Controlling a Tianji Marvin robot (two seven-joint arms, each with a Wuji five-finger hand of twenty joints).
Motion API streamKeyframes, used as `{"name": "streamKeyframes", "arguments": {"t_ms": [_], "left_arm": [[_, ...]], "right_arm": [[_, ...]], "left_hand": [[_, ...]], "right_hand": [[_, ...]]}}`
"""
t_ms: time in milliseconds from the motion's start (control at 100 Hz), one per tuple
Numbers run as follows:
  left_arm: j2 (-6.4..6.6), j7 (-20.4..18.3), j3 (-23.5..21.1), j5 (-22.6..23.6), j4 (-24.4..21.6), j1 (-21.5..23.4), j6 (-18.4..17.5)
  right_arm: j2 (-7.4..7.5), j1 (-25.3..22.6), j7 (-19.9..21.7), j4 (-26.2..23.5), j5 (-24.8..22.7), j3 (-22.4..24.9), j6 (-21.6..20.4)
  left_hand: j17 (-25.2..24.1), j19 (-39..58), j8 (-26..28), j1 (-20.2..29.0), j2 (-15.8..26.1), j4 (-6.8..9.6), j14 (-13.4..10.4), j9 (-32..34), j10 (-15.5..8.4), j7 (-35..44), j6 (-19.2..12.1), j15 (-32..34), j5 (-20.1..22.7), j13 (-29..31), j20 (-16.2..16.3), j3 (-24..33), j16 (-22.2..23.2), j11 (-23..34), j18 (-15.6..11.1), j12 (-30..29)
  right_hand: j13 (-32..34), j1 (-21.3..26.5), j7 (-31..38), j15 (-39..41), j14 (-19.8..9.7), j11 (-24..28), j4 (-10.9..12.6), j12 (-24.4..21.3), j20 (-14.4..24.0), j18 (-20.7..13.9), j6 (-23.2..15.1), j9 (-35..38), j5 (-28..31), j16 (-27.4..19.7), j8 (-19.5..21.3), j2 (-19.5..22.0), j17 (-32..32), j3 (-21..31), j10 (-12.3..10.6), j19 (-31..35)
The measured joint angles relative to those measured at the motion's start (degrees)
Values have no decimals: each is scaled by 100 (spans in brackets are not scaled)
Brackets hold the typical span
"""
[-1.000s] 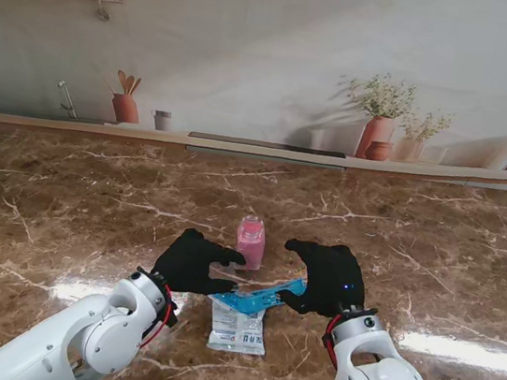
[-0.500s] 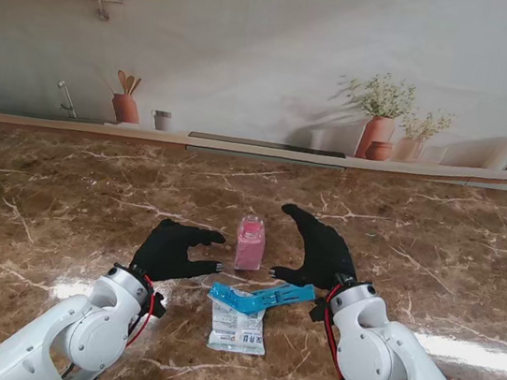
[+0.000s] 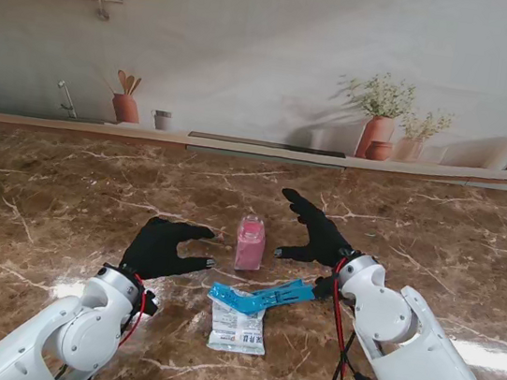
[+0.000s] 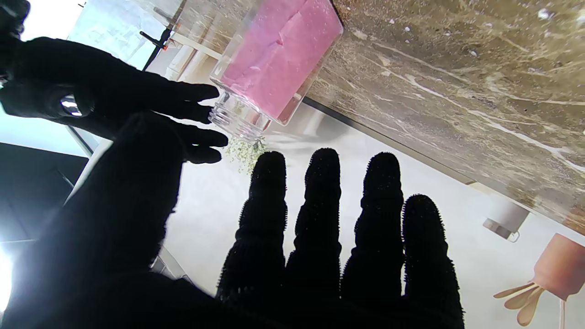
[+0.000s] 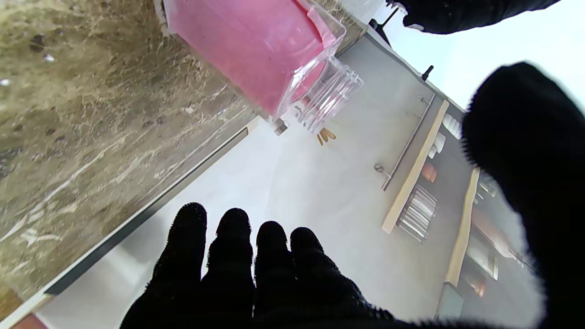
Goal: Fill the seasoning bottle
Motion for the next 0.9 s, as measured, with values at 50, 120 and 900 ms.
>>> {"name": "streamKeyframes", "arguments": {"t_ms": [50,120,900], "left_arm": [[0,1,-3,0,0,3,15],[0,12,-7,-4,0,9,33],[4,-26,-147,4,-7,132,145]], "right_arm": [[2,149,101,179,105,-93,-66],[2,349,244,426,177,-222,-145],[-323,2087,1458,2871,1860,-1687,-797]], "left_hand": [[0,-1,0,1,66,0,0,0,0,0,0,0,0,0,-1,0,-22,0,0,-2],[-2,-1,0,1,62,1,0,0,0,0,0,0,0,0,-4,0,-35,0,0,-8],[-65,-5,-1,1,61,56,0,-78,1,0,1,-63,0,-70,-11,-73,-110,-32,-5,-12]], "right_hand": [[-71,0,0,3,-11,0,0,0,0,0,0,0,0,0,-53,-60,-51,10,0,-51],[-70,0,0,2,-21,0,0,0,0,0,0,0,0,-1,-65,-120,-87,11,0,-56],[-436,84,-78,152,-31,-82,0,374,812,152,-23,-62,9,391,-2512,-304,-549,74,-2,-194]]}}
